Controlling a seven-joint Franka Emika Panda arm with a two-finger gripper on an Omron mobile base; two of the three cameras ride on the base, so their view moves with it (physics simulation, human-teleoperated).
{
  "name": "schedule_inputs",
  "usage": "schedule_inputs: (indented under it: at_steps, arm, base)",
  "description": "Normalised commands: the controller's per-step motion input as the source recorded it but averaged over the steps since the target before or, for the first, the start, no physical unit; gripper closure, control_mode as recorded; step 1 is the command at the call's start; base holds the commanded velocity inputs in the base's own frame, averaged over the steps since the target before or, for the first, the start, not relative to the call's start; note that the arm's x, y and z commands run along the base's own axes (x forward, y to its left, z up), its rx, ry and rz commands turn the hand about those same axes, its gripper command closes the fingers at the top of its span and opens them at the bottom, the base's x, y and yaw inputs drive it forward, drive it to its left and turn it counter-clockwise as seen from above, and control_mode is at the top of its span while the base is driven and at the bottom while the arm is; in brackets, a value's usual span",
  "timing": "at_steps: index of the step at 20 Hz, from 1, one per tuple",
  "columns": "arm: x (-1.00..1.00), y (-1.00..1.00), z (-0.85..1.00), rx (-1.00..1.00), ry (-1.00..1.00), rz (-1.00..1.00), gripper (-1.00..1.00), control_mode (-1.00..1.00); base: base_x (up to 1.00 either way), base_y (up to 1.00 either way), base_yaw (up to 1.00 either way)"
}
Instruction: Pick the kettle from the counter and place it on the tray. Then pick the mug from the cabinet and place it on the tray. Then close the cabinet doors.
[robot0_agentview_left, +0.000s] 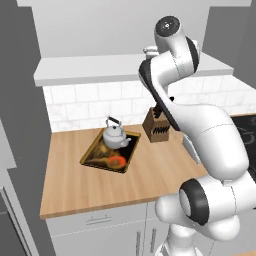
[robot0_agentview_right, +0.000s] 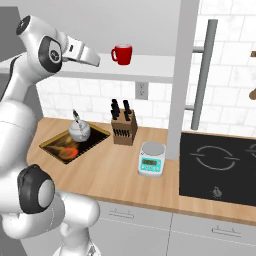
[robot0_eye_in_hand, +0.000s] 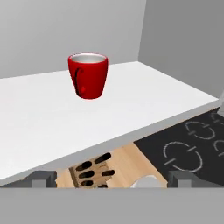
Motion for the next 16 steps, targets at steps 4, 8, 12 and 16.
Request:
schedule_inputs:
  at_steps: [4, 8, 12, 16]
  arm:
    - [0.26, -0.01, 0.0, -0.06, 0.0, -0.08, -1.0, -1.0]
    - [0.31, 0.0, 0.0, 0.0, 0.0, -0.06, -1.0, -1.0]
    - [0.27, 0.0, 0.07, 0.0, 0.02, -0.07, -1.0, -1.0]
    - [0.24, -0.02, 0.0, 0.0, 0.0, -0.07, -1.0, -1.0]
  base:
    - [0.0, 0.0, 0.0]
    - [0.0, 0.0, 0.0]
    - [0.0, 0.0, 0.0]
    - [0.0, 0.0, 0.0]
